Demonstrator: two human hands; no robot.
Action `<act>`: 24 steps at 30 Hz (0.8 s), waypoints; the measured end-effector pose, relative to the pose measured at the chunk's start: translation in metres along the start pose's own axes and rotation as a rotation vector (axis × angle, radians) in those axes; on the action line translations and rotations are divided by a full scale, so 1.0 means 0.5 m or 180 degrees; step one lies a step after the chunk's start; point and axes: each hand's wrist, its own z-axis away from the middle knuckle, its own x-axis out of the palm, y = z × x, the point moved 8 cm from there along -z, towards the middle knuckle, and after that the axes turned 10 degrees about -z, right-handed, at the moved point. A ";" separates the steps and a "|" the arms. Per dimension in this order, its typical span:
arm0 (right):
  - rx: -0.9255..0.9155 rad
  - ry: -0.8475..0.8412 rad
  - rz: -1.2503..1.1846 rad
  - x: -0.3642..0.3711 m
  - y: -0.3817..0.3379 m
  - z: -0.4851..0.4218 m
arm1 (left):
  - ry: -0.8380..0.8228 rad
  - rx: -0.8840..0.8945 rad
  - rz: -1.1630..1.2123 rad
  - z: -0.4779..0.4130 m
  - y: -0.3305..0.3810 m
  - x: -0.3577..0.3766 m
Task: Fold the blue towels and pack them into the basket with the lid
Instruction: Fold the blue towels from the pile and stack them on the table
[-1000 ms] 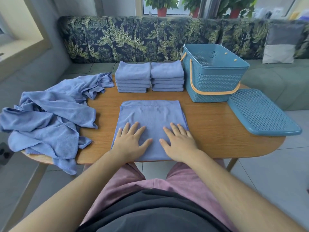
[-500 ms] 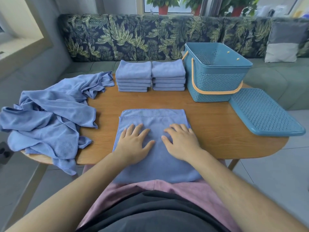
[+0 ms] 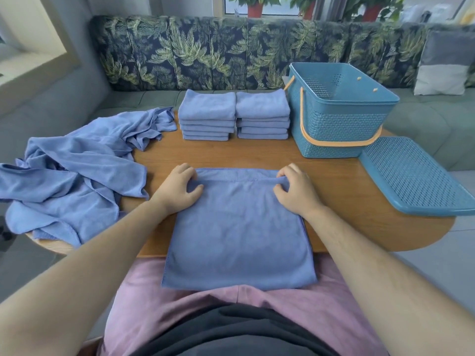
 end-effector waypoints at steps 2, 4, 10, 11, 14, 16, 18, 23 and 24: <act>-0.0080 0.0163 -0.0249 -0.009 -0.002 0.004 | 0.0109 -0.0019 0.0139 0.008 -0.003 -0.003; -0.0114 0.0260 -0.0438 -0.015 -0.004 0.006 | 0.0210 -0.0006 0.0178 0.008 -0.005 -0.009; 0.0363 0.0510 -0.0351 -0.024 0.024 0.003 | 0.0408 -0.0143 0.0093 0.012 -0.004 -0.020; 0.0430 0.0557 -0.0297 -0.026 0.029 0.003 | 0.0448 -0.0205 0.0072 0.013 -0.006 -0.022; 0.0512 0.0620 -0.0168 -0.029 0.037 0.001 | 0.0447 -0.0390 0.0015 0.014 -0.014 -0.020; 0.0522 0.0579 -0.0045 -0.024 0.039 -0.002 | 0.0389 -0.0427 -0.0058 0.012 -0.017 -0.015; 0.0564 0.0469 0.0075 -0.014 0.042 -0.005 | 0.0317 -0.0457 -0.0104 0.009 -0.022 -0.007; 0.0524 0.0160 0.0463 0.003 0.037 -0.012 | 0.0161 -0.0349 -0.0091 -0.002 -0.031 0.009; 0.0506 0.0126 0.0506 0.005 0.037 -0.013 | 0.0167 -0.0324 -0.0064 -0.003 -0.032 0.009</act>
